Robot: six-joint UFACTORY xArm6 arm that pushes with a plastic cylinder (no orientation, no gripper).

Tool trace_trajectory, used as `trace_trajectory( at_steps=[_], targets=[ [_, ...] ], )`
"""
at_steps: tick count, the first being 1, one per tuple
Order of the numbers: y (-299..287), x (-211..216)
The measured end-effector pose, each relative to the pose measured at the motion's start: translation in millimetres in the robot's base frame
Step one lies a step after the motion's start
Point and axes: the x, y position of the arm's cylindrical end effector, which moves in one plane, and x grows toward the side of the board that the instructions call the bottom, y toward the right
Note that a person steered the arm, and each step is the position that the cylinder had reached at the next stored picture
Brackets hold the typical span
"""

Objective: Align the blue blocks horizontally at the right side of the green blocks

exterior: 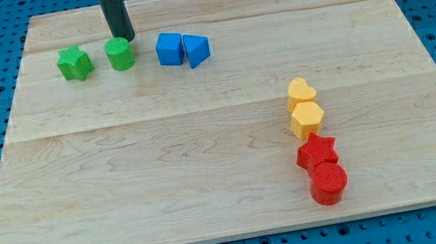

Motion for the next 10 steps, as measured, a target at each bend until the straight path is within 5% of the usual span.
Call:
trace_trajectory(
  at_steps=[3,6,10],
  targets=[
    [67.3,-16.4],
    [75.2,16.0],
    [164.2,55.0]
  ],
)
